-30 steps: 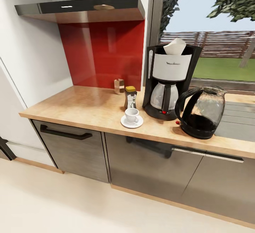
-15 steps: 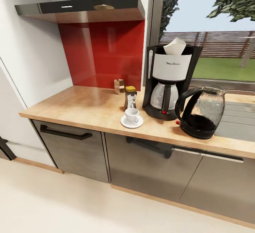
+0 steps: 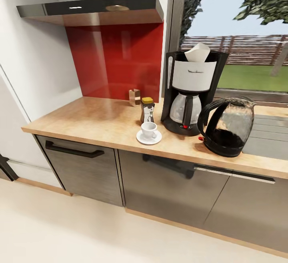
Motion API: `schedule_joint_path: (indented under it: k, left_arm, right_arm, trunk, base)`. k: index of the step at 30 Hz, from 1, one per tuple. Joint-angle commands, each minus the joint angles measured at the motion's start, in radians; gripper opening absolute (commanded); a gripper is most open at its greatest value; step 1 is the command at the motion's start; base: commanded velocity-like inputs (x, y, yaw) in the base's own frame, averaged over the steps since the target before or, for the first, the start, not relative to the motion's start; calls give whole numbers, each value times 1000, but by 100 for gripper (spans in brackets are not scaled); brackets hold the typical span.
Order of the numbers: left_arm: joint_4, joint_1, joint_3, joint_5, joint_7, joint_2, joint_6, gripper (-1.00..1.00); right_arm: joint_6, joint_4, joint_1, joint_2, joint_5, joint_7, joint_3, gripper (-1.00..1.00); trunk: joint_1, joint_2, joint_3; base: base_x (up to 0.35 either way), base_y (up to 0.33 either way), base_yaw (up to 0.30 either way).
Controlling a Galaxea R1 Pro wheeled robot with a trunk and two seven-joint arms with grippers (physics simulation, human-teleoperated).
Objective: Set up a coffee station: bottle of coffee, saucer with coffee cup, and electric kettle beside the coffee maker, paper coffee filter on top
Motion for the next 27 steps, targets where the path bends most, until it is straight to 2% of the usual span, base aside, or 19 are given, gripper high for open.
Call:
schedule_joint_path:
  k: [1,10,20,27]
  left_arm:
    - [0,0,-4,8,-3,0,7,100]
    - [1,0,-6,8,-3,0,7,100]
    - [2,0,-9,8,-5,-20,8,100]
    - [2,0,-8,8,-5,-22,8,100]
  right_arm:
    - [-2,0,0,0,-11,4,7,100]
    - [-1,1,0,6,-10,4,7,100]
    - [-1,0,0,39,-10,5,7,100]
    - [-1,1,0,43,-10,5,7,100]
  trunk:
    - [0,0,-1]
    - [0,0,-1]
    - [0,0,-1]
    - [0,0,-1]
  base:
    - [0,0,0]
    - [0,0,0]
    - [0,0,0]
    - [0,0,0]
